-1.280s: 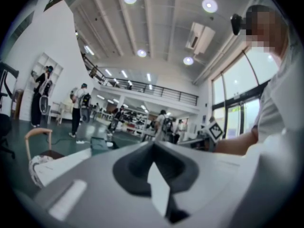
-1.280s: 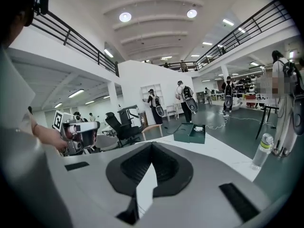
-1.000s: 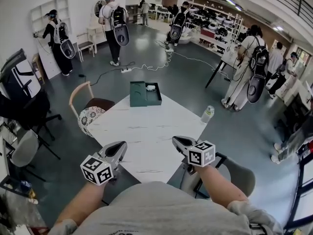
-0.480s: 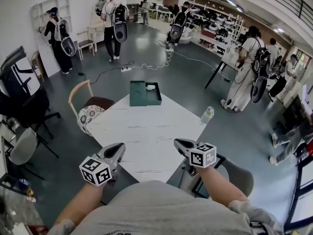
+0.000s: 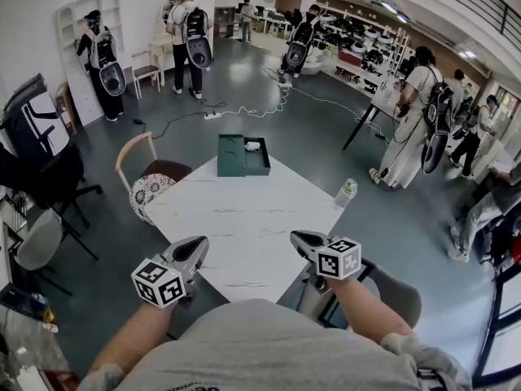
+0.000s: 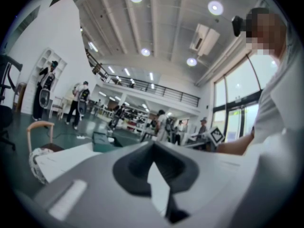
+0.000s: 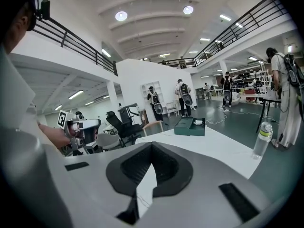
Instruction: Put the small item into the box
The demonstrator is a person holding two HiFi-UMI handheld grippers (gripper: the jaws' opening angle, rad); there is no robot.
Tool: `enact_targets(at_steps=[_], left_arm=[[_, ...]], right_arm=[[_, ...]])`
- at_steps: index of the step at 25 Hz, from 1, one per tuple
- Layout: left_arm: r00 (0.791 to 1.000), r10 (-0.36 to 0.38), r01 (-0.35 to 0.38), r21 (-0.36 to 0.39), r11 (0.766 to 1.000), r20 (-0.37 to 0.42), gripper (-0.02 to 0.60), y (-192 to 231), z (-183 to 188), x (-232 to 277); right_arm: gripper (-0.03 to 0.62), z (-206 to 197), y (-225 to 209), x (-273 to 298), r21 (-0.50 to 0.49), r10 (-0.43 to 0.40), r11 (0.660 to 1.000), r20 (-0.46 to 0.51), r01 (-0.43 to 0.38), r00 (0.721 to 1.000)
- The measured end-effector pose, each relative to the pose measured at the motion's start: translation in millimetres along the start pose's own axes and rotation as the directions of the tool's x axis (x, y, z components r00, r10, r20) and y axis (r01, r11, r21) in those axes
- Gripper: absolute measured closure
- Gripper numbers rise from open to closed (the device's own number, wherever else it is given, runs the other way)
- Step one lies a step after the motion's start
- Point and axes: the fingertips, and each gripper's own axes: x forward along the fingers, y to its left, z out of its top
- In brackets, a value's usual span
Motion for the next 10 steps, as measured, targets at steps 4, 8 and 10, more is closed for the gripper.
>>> enact_targets(at_steps=[4, 8, 10], left_arm=[[1.000, 0.007, -0.007, -0.002, 1.000, 0.007, 0.577, 2.9, 0.4, -1.9], [1.000, 0.010, -0.010, -0.007, 1.000, 0.007, 0.578, 1.0, -1.4, 0.5], [1.000, 0.012, -0.012, -0.008, 1.000, 0.008, 0.577, -0.3, -2.0, 1.8]], right_arm=[[0.586, 0.7, -0.8, 2.1, -0.001, 0.002, 1.000, 0.005, -0.002, 1.000], [0.586, 1.9, -3.0, 2.0, -0.001, 0.007, 1.000, 0.010, -0.007, 1.000], [0.586, 2.4, -3.2, 2.1, -0.004, 0.011, 1.000, 0.009, -0.011, 1.000]])
